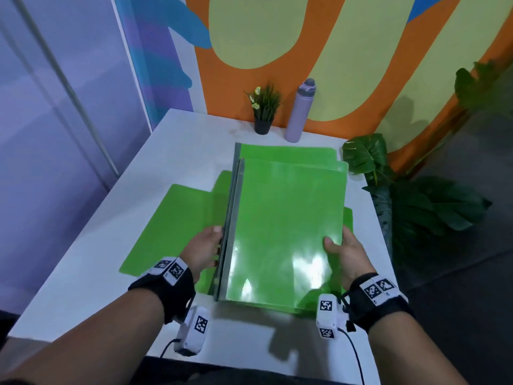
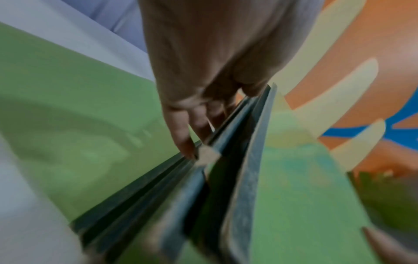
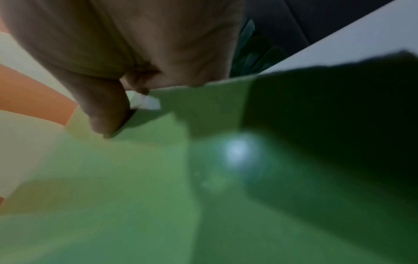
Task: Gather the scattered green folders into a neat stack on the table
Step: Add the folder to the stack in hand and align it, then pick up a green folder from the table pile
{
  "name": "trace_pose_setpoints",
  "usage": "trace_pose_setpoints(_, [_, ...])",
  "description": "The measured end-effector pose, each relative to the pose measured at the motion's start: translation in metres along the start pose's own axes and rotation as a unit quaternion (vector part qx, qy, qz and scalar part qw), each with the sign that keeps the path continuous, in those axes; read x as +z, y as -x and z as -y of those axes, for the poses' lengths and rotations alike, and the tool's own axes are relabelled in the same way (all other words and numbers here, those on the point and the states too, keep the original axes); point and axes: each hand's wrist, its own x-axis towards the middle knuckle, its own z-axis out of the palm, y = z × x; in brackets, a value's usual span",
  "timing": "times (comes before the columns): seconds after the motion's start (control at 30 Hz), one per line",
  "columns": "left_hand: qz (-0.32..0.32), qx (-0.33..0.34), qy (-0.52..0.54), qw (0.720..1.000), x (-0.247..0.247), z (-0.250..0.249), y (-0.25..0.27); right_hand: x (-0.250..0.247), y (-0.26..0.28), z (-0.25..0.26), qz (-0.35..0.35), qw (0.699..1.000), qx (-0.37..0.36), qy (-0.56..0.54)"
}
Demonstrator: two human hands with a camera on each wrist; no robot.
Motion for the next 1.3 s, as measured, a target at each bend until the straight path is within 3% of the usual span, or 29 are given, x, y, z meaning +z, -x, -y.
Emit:
trace_pose_setpoints(0.07, [-0.090, 0.030, -0.195, 0.976, 0.005, 0.011, -0.012, -0.018, -0.004, -0.002, -0.035, 0.999, -0.019, 0.007])
trace_pose_setpoints(0.17, [-0.073, 0.014, -0.397, 0.915, 0.016, 0.032, -0.025, -0.043, -0.003, 0.002, -0.089, 0.995, -0.035, 0.007])
trace_pose_setpoints(0.27, [-0.044, -0.022, -0.467, 0.883, 0.025, 0.048, -0.034, -0.065, 0.000, -0.003, -0.119, 0.992, -0.022, 0.024])
trace_pose_setpoints(0.47, [-0.138, 0.008, -0.550, 0.824, 0.040, 0.070, -0.044, -0.081, 0.003, -0.020, -0.137, 0.991, -0.004, 0.009])
trace_pose_setpoints(0.73, [-0.151, -0.003, -0.568, 0.809, 0.044, 0.077, -0.042, -0.074, 0.005, -0.028, -0.118, 0.993, -0.009, 0.023])
trace_pose_setpoints(0.87, [-0.168, -0.047, -0.543, 0.821, 0.036, 0.086, -0.034, -0.070, 0.004, -0.030, -0.103, 0.994, -0.018, 0.018])
trace_pose_setpoints(1.03, [-0.158, -0.035, -0.518, 0.840, 0.011, 0.094, -0.028, -0.061, 0.003, -0.036, -0.081, 0.996, -0.013, 0.020])
trace_pose_setpoints(1.3, [-0.156, -0.011, -0.516, 0.842, -0.012, 0.089, -0.019, -0.066, -0.039, -0.076, -0.048, 0.998, 0.017, 0.026])
